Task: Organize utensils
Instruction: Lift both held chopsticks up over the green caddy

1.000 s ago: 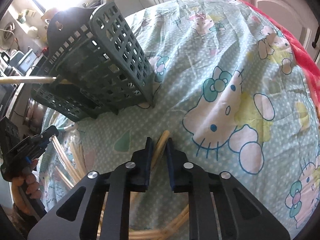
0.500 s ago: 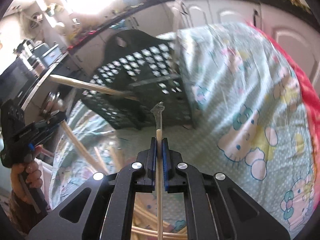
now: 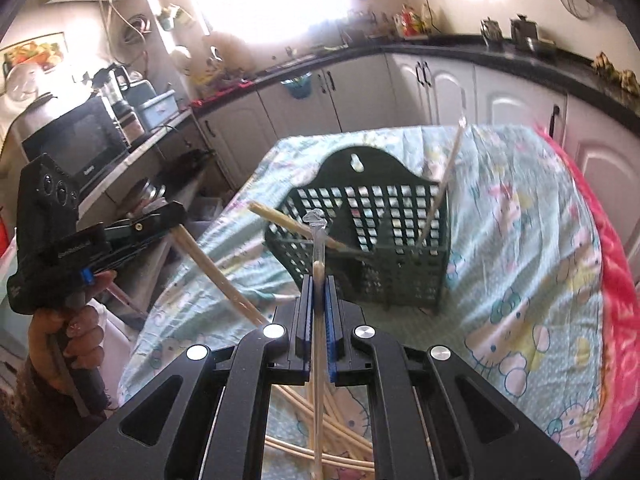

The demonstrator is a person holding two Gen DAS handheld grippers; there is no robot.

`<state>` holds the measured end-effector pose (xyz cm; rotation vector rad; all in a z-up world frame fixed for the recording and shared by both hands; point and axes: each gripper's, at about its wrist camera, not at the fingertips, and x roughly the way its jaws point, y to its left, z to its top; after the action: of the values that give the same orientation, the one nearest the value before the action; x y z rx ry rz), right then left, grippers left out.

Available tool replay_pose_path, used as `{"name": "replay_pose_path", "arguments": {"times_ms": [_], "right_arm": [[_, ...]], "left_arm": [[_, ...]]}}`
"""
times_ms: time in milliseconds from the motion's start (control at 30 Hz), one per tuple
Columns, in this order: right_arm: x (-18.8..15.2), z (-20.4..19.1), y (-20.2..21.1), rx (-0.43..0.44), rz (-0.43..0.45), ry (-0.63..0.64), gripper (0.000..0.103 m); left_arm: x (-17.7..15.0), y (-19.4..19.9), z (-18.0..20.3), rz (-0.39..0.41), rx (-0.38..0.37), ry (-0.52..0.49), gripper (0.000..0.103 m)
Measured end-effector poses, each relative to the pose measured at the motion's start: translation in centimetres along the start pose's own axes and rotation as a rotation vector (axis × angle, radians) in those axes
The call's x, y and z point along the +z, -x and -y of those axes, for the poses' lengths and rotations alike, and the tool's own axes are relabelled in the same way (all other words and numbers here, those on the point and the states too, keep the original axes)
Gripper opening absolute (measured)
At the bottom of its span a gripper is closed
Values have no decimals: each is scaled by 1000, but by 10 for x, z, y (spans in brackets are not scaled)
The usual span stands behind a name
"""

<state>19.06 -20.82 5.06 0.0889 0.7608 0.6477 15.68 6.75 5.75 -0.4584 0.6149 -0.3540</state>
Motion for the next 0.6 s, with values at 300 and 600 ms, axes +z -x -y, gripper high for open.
{"name": "replay_pose_path", "arguments": {"times_ms": [300, 600], "right_arm": [[23, -14, 27, 1, 101, 63, 6], [56, -27, 58, 18, 203, 106, 6]], "left_arm": [[22, 22, 29, 54, -25, -81, 2], [59, 53, 50, 143, -23, -152, 2]]}}
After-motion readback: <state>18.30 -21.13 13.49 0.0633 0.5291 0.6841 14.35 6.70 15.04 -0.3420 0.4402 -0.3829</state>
